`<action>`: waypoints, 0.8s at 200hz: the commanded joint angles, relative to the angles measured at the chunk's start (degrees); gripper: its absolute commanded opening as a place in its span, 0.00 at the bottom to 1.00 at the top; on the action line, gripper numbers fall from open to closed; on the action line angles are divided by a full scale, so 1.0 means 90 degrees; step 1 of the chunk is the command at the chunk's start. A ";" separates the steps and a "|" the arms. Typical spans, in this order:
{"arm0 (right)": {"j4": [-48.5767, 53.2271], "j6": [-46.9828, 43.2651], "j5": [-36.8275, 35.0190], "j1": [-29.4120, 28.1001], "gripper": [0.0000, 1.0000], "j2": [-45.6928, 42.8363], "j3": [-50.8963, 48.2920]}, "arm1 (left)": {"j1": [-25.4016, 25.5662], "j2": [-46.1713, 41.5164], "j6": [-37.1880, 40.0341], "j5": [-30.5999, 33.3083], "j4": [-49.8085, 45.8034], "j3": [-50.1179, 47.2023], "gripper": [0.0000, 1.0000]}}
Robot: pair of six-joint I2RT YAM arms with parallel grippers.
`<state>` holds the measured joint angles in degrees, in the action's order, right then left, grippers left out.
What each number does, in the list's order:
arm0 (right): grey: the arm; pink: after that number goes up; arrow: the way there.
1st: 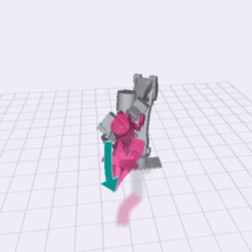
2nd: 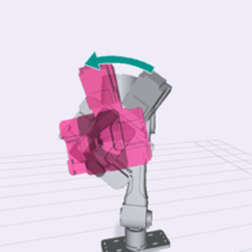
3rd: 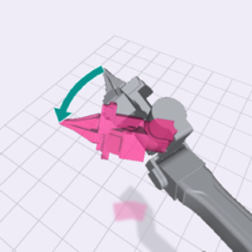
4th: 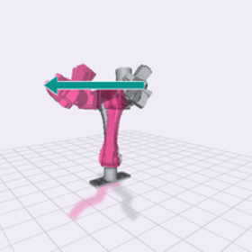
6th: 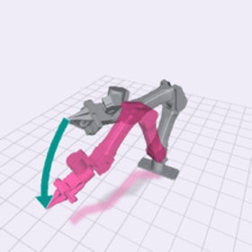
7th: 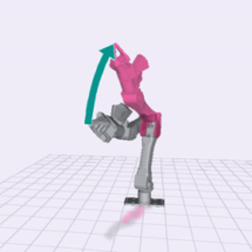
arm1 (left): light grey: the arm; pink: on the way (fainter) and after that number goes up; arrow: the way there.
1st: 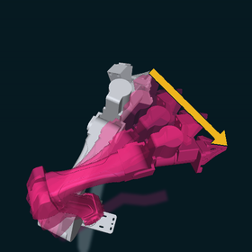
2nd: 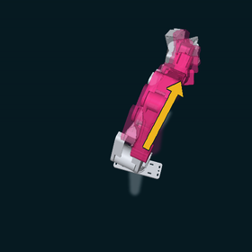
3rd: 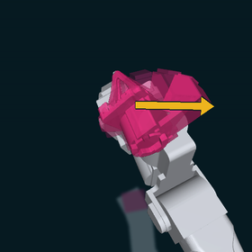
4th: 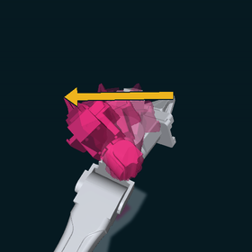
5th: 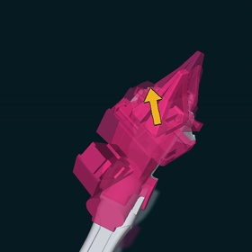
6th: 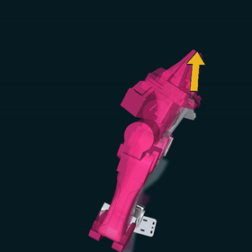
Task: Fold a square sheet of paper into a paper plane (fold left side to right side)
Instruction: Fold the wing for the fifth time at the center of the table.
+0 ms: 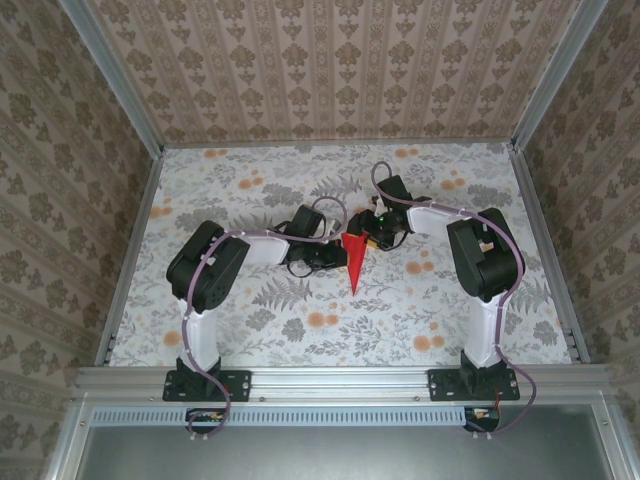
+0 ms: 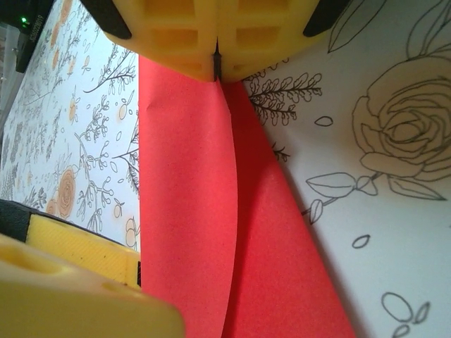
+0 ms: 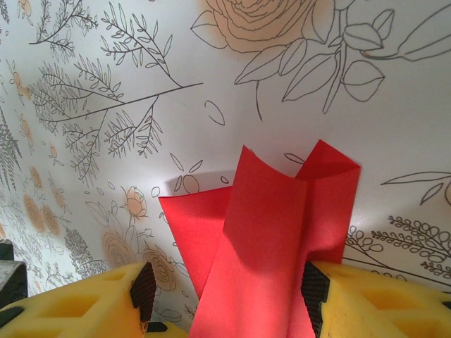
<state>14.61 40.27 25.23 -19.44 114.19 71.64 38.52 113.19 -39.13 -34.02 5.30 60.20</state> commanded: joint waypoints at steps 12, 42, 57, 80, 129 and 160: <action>0.0319 -0.0070 -0.0167 -0.0143 0.62 0.0281 -0.0076 | -0.0003 -0.0165 0.0193 0.0198 -0.0167 0.0112 0.00; 0.0270 -0.0080 -0.0117 -0.0154 0.62 0.0290 -0.0079 | 0.0012 0.0008 0.0170 0.0183 -0.0226 0.0246 0.00; 0.0216 -0.0098 -0.0074 -0.0152 0.62 0.0242 -0.0060 | 0.0017 0.0077 0.0178 0.0237 -0.0369 0.0300 0.00; 0.0204 -0.0182 -0.0049 -0.0126 0.62 0.0067 0.0009 | 0.0015 0.0121 0.0188 0.0330 -0.0581 0.0323 0.00; 0.0252 -0.0285 -0.0091 -0.0052 0.63 -0.0332 0.0087 | 0.0017 0.0163 0.0161 0.0450 -0.0754 0.0286 0.00; 0.0087 -0.0269 -0.0108 -0.0010 0.63 -0.0592 -0.0080 | 0.0026 0.0208 0.0148 0.0472 -0.0799 0.0274 0.00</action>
<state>15.05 38.72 24.97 -19.79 113.06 71.61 38.59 113.43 -38.89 -31.83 1.63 62.26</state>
